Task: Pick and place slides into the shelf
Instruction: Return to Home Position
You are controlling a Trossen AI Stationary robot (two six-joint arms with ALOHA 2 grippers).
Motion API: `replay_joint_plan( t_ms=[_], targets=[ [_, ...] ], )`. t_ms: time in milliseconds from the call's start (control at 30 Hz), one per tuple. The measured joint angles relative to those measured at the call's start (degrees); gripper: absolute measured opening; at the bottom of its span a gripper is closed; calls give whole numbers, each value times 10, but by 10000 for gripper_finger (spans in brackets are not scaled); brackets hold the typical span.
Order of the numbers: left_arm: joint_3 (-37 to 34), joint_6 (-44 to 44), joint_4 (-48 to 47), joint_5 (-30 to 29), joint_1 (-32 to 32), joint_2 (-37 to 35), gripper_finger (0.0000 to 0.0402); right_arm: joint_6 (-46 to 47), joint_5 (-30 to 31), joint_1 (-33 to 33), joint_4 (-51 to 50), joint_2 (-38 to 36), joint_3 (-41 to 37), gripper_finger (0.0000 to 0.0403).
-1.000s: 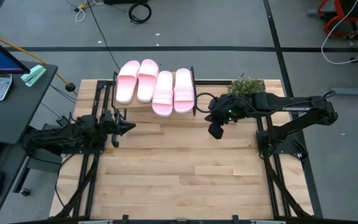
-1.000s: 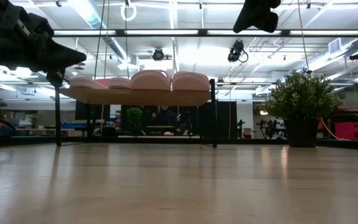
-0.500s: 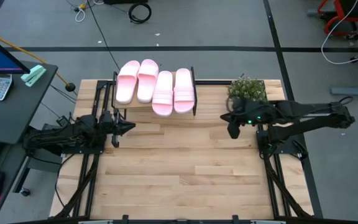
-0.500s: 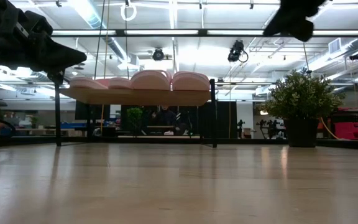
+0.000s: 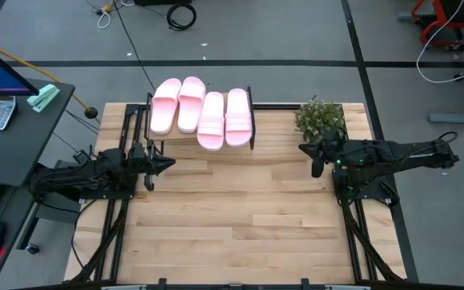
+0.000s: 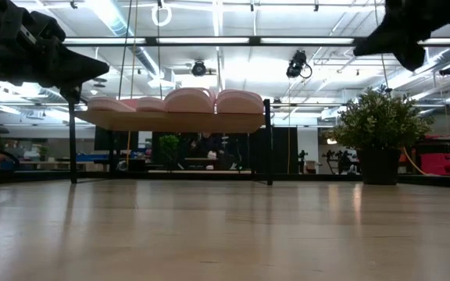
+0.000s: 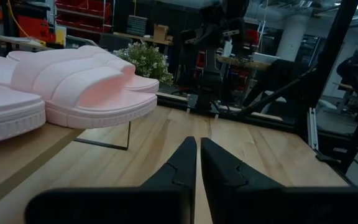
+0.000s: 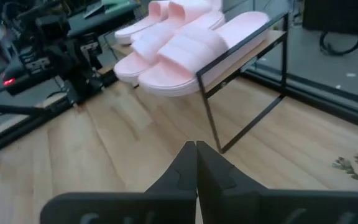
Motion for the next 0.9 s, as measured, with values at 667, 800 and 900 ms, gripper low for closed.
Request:
replay_joint_plan(
  t_ms=[667, 800, 900],
  targets=[
    [0, 0, 2, 0, 0, 0, 22, -48, -22, 0, 313, -162, -246, 0],
    [0, 0, 2, 0, 0, 0, 30, -48, -49, 0, 415, -168, -295, 0],
    [0, 0, 2, 0, 0, 0, 34, -48, -68, 0, 505, -169, -330, 0]
  ],
)
